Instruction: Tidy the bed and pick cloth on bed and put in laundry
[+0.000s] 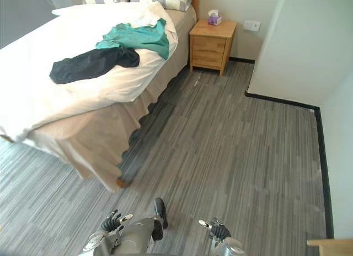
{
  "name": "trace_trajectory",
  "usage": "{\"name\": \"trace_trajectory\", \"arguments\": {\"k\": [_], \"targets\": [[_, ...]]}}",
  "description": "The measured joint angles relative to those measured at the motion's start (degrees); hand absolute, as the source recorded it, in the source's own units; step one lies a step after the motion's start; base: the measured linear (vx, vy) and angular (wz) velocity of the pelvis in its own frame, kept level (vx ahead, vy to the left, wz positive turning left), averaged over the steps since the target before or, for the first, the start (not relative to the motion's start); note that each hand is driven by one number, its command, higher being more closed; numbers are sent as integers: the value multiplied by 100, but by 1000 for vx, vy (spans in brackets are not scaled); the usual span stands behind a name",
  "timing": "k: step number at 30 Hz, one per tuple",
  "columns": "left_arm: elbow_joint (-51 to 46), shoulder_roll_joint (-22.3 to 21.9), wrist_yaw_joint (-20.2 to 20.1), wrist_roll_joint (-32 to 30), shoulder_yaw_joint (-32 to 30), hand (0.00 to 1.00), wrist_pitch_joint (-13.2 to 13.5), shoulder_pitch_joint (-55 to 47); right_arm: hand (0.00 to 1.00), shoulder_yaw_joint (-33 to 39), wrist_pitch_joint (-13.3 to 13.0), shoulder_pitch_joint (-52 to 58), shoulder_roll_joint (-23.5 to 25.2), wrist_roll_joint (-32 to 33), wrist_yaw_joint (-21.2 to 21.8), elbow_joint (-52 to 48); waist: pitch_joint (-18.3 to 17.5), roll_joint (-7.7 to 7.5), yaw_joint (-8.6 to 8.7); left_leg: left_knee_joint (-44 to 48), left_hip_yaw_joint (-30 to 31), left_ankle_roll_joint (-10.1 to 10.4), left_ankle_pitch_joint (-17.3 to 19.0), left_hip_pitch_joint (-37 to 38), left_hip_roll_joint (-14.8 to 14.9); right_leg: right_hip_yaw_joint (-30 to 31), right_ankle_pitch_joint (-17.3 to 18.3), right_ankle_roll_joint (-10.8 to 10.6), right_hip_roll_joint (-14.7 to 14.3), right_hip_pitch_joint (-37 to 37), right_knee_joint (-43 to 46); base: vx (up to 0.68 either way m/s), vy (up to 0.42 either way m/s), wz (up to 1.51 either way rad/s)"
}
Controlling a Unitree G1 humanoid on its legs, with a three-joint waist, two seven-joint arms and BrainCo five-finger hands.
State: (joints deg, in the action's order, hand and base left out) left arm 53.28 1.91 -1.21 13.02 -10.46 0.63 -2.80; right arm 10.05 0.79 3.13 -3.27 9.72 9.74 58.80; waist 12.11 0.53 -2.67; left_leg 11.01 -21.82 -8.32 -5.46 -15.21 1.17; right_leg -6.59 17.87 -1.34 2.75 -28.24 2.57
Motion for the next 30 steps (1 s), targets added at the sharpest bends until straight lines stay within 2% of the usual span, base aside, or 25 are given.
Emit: {"name": "trace_trajectory", "arguments": {"k": [1,2,3,4,5,6,7,8,10,11,12,14,15,16,17,18,19,20,22,23,24,27,28,29,30], "targets": [[40,54,48,17,109,0,18,32,0,1,1,-43,38,-20,-53,14,-57,-91,-23,8,34,-50,196,5,-130,-43,-300,41,133,190,336,681,256,33],[54,77,88,62,144,0,20,28,0,-3,9,-62,67,-109,-109,17,-88,-124,-39,22,35,-96,255,45,-180,-33,-443,48,180,299,570,656,295,17],[118,106,176,145,147,0,21,39,0,22,19,-87,120,-238,-165,80,-114,-207,-67,2,22,-104,452,239,-297,-46,-663,-123,345,527,1320,621,288,8],[244,138,252,153,167,0,10,62,0,82,60,-128,146,-332,-251,104,-112,-259,-115,2,42,-102,736,596,-431,-46,-1112,-244,512,919,2544,599,268,6],[278,149,296,148,208,0,6,63,0,92,69,-132,145,-354,-315,100,-113,-263,-121,-10,104,-93,905,802,-499,-45,-1364,-324,625,1183,3285,560,232,8],[329,163,345,135,339,0,10,62,0,126,69,-128,136,-399,-383,102,-112,-257,-97,-25,204,-62,1144,1203,-613,-72,-1380,-345,861,1661,4606,432,168,14],[356,171,367,135,411,0,16,60,0,138,70,-108,126,-437,-398,102,-115,-244,-67,-78,248,-40,1211,1426,-664,-152,-1310,-320,965,1887,5071,650,221,54],[443,200,410,195,626,0,53,60,0,158,9,-65,46,-438,-384,45,-173,-155,48,-290,519,-18,1278,1935,-751,-476,-898,-328,1168,2455,5660,674,174,75],[431,228,408,239,822,0,99,122,0,157,-63,-74,-7,-440,-382,-33,-155,-125,200,-480,874,-7,1275,2300,-757,-626,-546,-411,1151,2853,5525,546,82,103],[422,228,404,377,825,0,105,224,0,178,-141,-60,-10,-431,-359,-58,-134,-116,254,-562,1199,26,1289,2491,-756,-628,-311,-464,1120,3211,5150,378,-30,132],[419,204,403,389,825,0,92,325,0,189,-178,-67,-11,-419,-340,-58,-120,-165,275,-614,1475,88,1328,2637,-756,-597,-221,-500,1118,3431,4700,556,-89,169],[403,148,406,454,818,0,57,474,0,185,-246,-67,-4,-390,-311,-59,-97,-215,319,-635,2023,218,1432,2834,-720,-385,-263,-548,1062,3664,3592,412,-190,163],[323,80,409,560,784,0,-50,484,0,188,-247,-45,22,-181,-311,-71,-100,-218,339,-562,2586,245,1612,2919,-665,107,-533,-578,939,3709,2489,371,-270,172],[243,33,411,577,713,0,-77,438,0,186,-253,-43,60,-104,-307,-102,-95,-234,331,-454,2883,272,1762,2936,-649,473,-737,-585,914,3734,2008,357,-300,178],[190,-4,418,602,596,0,-95,407,0,181,-266,-44,84,-84,-295,-135,-90,-242,326,-349,3066,286,1887,2926,-642,705,-850,-597,888,3740,1762,346,-388,157],[51,-118,467,627,258,0,-116,316,0,119,-348,-38,131,-101,-207,-168,-86,-279,303,-45,3499,376,2211,2895,-629,1340,-1066,-617,793,3718,1392,344,-409,139],[-41,-144,509,623,142,0,-113,257,0,76,-372,-27,160,-105,-159,-167,-93,-326,301,64,3650,437,2337,2883,-633,1517,-1079,-615,774,3690,1324,431,-533,163],[-132,-148,549,609,-65,0,-66,160,0,57,-432,26,249,-106,-93,-182,-130,-434,305,211,3864,598,2545,2876,-565,1583,-1437,-788,741,3662,1500,363,-477,125],[-148,-425,639,613,-280,0,15,8,0,53,-501,-8,56,-108,-29,-280,-193,-54,308,81,3350,974,2390,2825,9,924,-1104,-525,577,3652,1800,383,-478,121],[-147,-472,661,619,-353,0,36,-50,0,44,-496,-18,31,-111,14,-277,-200,-6,321,-34,3241,1059,2280,2827,119,776,-1047,-480,556,3616,1842,401,-444,126],[-143,-516,681,642,-436,0,112,-97,0,-31,-476,-69,7,-110,113,-274,-205,33,318,-278,3043,1230,1984,2843,341,409,-990,-374,522,3470,1805,267,-292,108],[-140,-527,651,612,-524,0,236,-87,0,-174,-407,-87,44,-100,160,-264,-172,-6,308,-108,2579,1423,1624,2798,542,-106,-984,-226,505,2864,1420,242,-301,130],[-147,-497,646,586,-487,0,269,-77,0,-210,-335,-87,53,-90,169,-260,-131,-78,253,245,2108,1496,1543,2658,667,-376,-1011,-183,516,2423,1097,146,-219,98],[-153,-481,643,581,-440,0,275,-75,0,-224,-312,-93,42,-89,170,-260,-121,-102,200,324,1881,1496,1551,2608,713,-434,-1017,-174,518,2323,1001,88,-165,92],[-137,-452,631,556,-294,0,272,-85,0,-229,-245,-126,1,-76,168,-261,-147,-75,139,256,1384,1498,1583,2627,792,-558,-1017,-173,510,2206,863,41,-82,42]]}}
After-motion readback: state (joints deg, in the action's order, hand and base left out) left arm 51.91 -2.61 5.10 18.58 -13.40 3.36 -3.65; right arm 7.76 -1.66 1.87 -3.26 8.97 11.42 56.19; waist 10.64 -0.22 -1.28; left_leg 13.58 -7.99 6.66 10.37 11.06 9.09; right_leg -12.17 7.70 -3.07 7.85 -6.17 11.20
